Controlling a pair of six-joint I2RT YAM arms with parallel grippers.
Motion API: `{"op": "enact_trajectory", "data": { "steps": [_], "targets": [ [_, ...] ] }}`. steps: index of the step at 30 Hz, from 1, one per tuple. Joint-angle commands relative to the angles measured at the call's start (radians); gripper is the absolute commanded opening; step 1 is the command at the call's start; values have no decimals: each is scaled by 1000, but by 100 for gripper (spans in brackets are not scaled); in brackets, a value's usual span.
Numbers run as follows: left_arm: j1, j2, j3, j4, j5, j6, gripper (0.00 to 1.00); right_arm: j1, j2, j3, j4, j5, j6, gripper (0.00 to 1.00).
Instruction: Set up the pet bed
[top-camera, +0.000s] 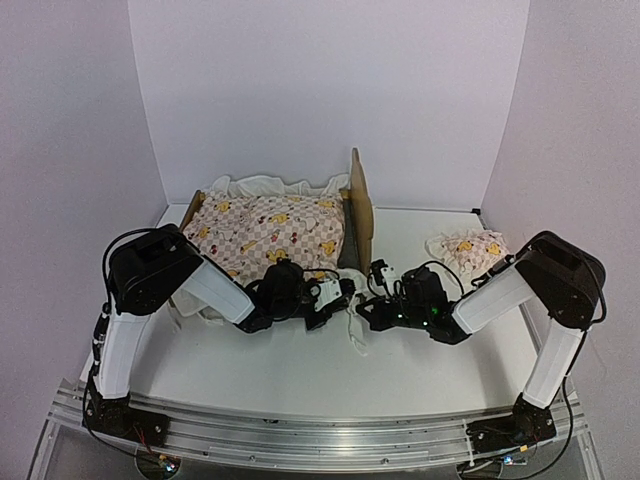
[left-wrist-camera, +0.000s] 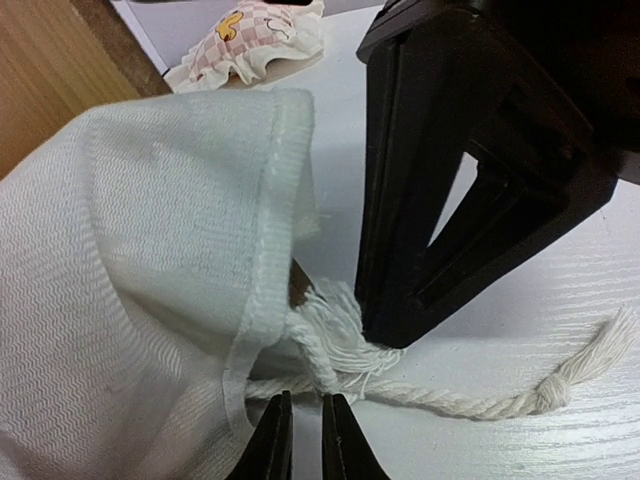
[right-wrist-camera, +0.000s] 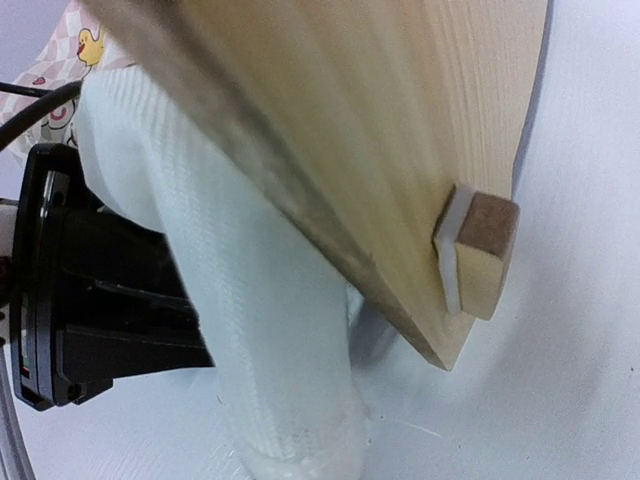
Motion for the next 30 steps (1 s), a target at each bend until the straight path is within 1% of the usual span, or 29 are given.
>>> {"op": "enact_trajectory", "data": {
  "steps": [1, 3, 5, 6, 9, 11, 13, 16, 20, 24, 28, 30],
  "targets": [
    [15, 14, 28, 122, 65, 72, 16, 7, 9, 48, 10, 57, -19, 0],
    [15, 10, 29, 100, 140, 51, 21, 6, 6, 49, 8, 68, -22, 0],
    [15, 10, 33, 84, 154, 7, 21, 6, 1, 47, 5, 71, -25, 0],
    [15, 14, 39, 84, 136, -11, 16, 7, -4, 46, 2, 70, -26, 0],
    [15, 16, 41, 96, 94, -33, 5, 6, -15, 39, -4, 69, -26, 0],
    [15, 8, 37, 92, 85, -47, 0, 7, -20, 34, -10, 75, -24, 0],
    [15, -15, 27, 65, 90, -68, 0, 7, -22, 37, -18, 76, -21, 0],
    [15, -85, -15, 15, 137, -118, 0, 14, -11, 47, -33, 73, -14, 0],
    [15, -182, -47, -51, 224, -230, 0, 44, 7, 68, -28, 45, -42, 0],
    [13, -238, -63, -126, 322, -308, 1, 50, 1, 66, 24, 7, -46, 0],
    [13, -251, -74, -170, 338, -320, 1, 50, 4, 68, 62, -65, -72, 0],
    [13, -247, -69, -175, 339, -321, 1, 50, 13, 67, 131, -132, -59, 0]
  ]
}}
